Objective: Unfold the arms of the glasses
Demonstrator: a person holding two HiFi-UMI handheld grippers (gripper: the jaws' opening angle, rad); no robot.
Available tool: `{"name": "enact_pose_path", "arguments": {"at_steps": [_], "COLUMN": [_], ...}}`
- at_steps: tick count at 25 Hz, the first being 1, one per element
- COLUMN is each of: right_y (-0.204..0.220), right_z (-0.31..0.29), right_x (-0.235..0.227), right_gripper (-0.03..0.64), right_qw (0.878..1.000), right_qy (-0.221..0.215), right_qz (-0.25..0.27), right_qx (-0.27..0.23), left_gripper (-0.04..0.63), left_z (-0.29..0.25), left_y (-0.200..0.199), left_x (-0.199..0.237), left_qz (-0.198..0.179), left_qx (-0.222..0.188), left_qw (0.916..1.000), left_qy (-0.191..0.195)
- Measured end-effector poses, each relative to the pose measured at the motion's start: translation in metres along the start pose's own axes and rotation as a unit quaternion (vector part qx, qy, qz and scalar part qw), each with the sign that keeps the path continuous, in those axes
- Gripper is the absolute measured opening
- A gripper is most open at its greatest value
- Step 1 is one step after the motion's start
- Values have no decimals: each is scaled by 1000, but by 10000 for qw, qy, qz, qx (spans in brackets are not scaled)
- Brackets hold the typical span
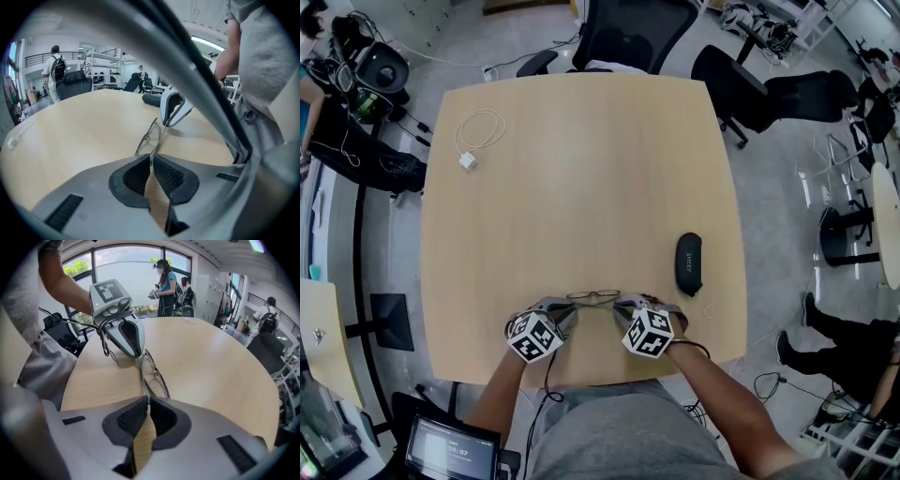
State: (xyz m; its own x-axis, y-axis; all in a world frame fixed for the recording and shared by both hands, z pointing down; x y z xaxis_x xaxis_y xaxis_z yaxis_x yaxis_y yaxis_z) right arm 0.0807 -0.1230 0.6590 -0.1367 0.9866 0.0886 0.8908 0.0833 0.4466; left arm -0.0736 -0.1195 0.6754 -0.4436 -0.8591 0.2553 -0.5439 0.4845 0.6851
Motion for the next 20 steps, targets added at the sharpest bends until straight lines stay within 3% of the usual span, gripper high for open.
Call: {"name": "enact_pose_path", "arguments": {"at_steps": [8, 20], "right_y": [-4, -19], "right_z": [2, -1], "right_x": [4, 18], "right_gripper": [21, 21], "right_qw": [9988, 9994], "right_qy": [184, 95], "right_qz": [-458, -315], "right_qx": [-24, -48], "left_gripper": [9, 9], "left_z": [-3, -7], "left_y": [-1, -2], "left_x": [-16, -36], "left_qz": [535, 947], "left_qx": [-130, -324], "left_qw": [9983, 9949], "left_qy": [-186, -111]}}
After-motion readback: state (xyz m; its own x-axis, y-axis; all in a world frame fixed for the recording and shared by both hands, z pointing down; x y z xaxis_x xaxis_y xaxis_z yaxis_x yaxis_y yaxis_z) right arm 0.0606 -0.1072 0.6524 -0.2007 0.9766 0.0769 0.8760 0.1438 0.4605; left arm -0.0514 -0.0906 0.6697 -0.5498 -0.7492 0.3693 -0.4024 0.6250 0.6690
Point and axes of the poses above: the fingertips, and each gripper's own axes: z backward along the fingers, x to its left, y out of its underside, the point moved 6 cm from there along z, backward along the fingers, and after that the axes turned 9 degrees about z, right-handed, at the moved point
